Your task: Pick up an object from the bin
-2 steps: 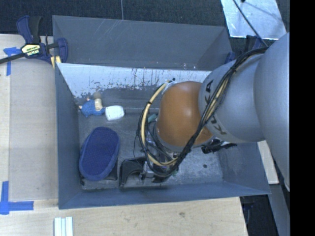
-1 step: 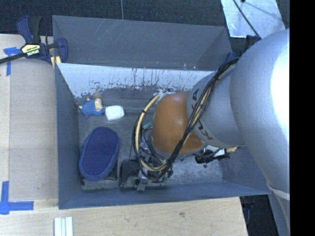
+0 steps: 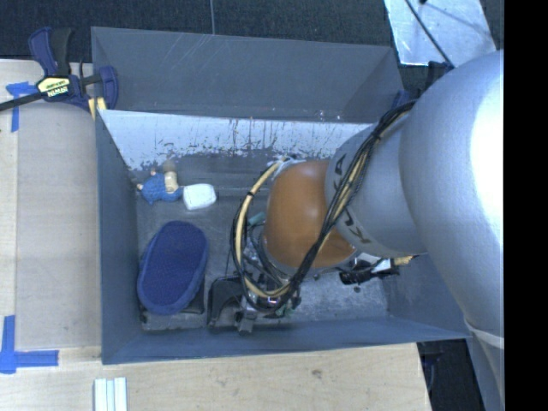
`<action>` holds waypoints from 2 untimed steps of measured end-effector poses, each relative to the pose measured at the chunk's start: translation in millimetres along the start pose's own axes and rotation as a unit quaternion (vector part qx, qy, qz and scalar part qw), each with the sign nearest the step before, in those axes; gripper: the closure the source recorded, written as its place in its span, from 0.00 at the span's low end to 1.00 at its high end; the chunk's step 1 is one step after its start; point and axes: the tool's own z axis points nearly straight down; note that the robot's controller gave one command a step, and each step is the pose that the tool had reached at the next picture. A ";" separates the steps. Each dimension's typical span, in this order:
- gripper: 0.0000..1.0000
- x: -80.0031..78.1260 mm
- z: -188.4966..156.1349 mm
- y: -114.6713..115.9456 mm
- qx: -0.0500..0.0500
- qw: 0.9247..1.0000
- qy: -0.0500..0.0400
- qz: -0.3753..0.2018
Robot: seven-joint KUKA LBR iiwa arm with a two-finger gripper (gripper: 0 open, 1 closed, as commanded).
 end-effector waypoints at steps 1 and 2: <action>1.00 -0.4 -1.0 0.3 -0.001 1.000 -0.001 0.001; 1.00 -0.9 -59.2 -0.4 -0.001 1.000 -0.002 0.001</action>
Offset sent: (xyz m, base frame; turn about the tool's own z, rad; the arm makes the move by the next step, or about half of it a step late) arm 0.0000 0.0000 0.0000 0.0000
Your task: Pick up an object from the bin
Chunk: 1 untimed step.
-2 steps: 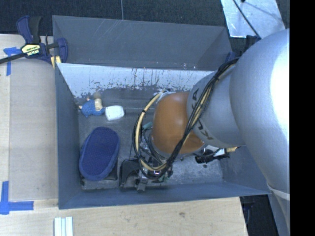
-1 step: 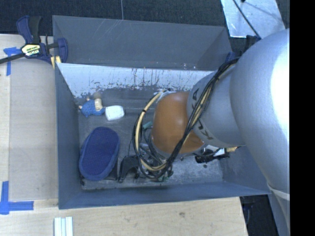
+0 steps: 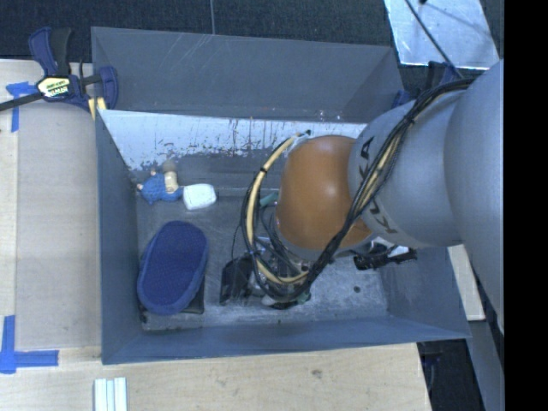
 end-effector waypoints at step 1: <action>1.00 0.1 -22.3 -1.0 0.001 1.000 0.001 0.000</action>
Offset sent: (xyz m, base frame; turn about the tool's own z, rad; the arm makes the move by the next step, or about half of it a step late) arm 0.0000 0.0000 0.0231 0.0000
